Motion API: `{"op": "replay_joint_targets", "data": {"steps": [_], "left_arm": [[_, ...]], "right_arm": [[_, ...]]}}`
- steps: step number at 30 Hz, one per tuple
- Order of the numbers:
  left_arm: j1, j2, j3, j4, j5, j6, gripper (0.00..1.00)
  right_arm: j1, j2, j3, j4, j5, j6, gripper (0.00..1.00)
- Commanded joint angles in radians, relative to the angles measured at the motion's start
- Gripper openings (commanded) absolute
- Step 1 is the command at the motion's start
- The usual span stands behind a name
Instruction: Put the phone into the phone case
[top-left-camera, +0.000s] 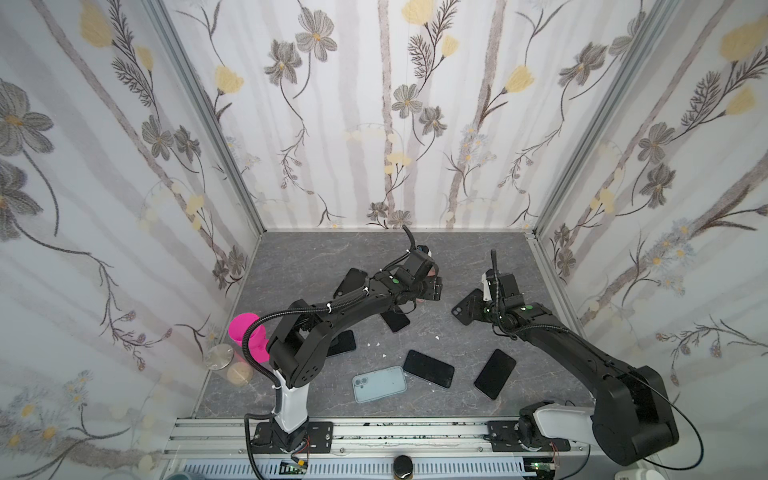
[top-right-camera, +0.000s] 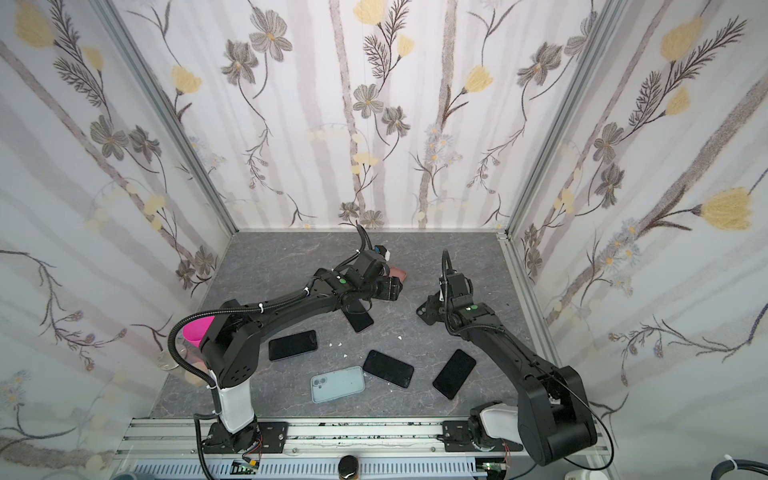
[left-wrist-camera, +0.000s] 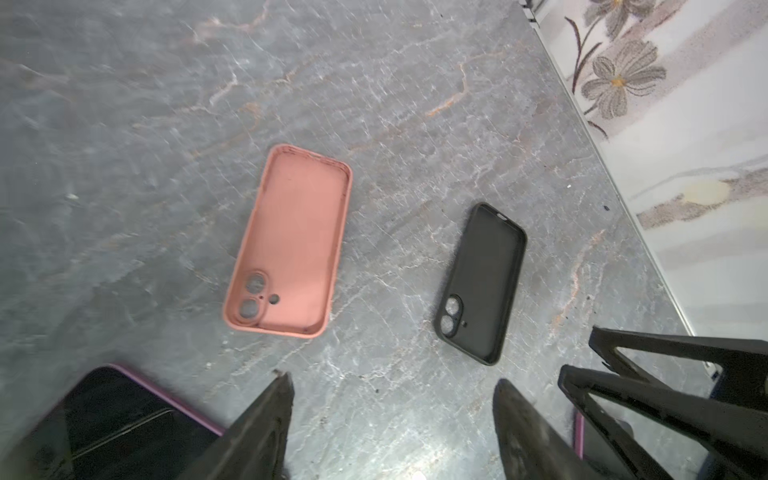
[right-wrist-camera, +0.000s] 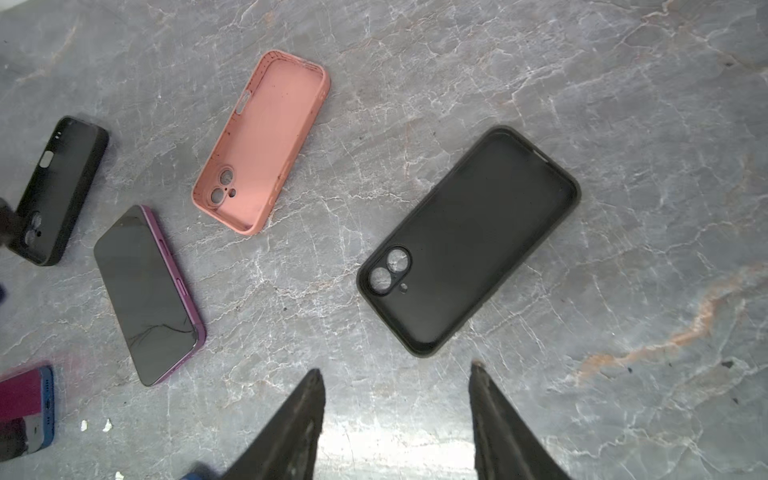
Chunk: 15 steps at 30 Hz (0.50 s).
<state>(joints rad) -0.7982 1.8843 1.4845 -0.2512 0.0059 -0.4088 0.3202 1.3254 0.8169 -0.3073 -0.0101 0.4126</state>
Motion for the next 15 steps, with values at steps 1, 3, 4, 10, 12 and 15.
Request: {"op": "replay_joint_targets", "data": {"steps": [1, 3, 4, 10, 12, 15], "left_arm": [[0.021, -0.042, -0.009, -0.033, -0.043, 0.134, 0.75], [0.029, -0.069, -0.037, -0.012, -0.044, 0.163, 0.75], [0.031, -0.086, -0.056, 0.006, -0.044, 0.172, 0.75], [0.031, -0.170, -0.108, 0.039, 0.031, 0.166, 0.76], [0.030, -0.200, -0.117, 0.045, 0.040, 0.165, 0.75], [0.030, -0.235, -0.126, 0.049, 0.030, 0.174, 0.76]], "right_arm": [[-0.001, 0.067, 0.051, -0.057, -0.028, -0.041, 0.54], [0.002, 0.105, 0.069, -0.073, -0.014, -0.049, 0.55], [0.001, 0.118, 0.075, -0.076, -0.004, -0.052, 0.55], [0.001, 0.206, 0.118, -0.115, 0.007, -0.080, 0.55], [0.003, 0.237, 0.136, -0.128, -0.001, -0.090, 0.54], [0.006, 0.277, 0.164, -0.155, -0.008, -0.102, 0.52]]}}
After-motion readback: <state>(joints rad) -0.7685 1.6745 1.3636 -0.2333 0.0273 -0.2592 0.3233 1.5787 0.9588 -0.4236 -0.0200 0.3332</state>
